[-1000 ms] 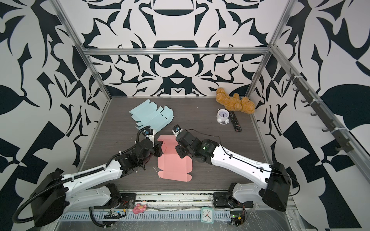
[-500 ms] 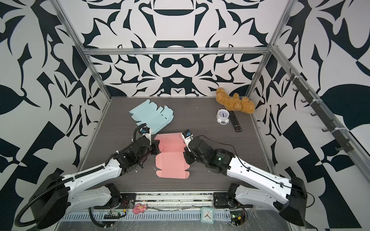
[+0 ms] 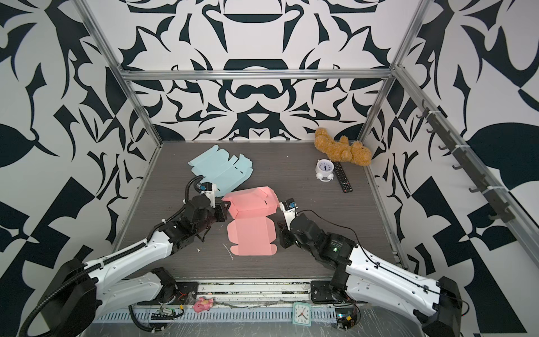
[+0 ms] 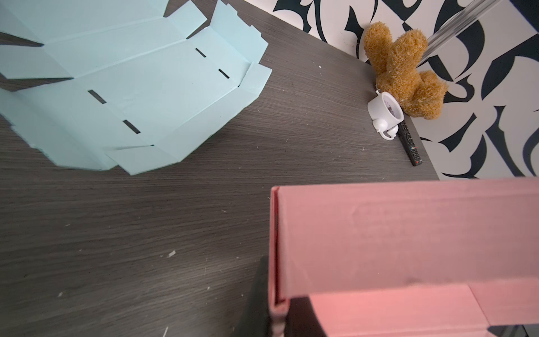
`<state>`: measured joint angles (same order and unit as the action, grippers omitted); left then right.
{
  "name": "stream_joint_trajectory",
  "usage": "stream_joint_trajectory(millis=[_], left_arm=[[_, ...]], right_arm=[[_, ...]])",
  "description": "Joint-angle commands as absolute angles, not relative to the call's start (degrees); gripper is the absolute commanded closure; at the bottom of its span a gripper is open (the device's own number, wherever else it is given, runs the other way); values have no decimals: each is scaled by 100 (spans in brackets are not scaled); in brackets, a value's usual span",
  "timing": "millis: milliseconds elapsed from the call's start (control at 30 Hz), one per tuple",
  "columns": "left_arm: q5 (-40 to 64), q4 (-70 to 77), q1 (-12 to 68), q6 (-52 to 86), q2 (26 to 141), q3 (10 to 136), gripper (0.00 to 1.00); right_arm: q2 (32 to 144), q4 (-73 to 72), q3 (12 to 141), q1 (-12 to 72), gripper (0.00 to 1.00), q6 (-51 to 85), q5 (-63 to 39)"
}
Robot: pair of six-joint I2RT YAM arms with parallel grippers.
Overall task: Assemble paper box
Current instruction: Fold the bottom flaps of a flat cardboard box at the center of the table.
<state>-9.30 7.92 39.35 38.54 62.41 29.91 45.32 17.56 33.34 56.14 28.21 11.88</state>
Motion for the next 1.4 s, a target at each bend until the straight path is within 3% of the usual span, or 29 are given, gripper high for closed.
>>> stream_joint_trajectory(millis=[0, 1367], left_arm=[[-721, 962, 3908, 4051, 6107, 2928, 96], [-198, 1705, 3907, 4103, 6249, 2524, 95]], right_arm=[[4505, 1211, 3463, 5634, 100, 2971, 1371], [5809, 850, 4195, 5634, 100, 2785, 1473]])
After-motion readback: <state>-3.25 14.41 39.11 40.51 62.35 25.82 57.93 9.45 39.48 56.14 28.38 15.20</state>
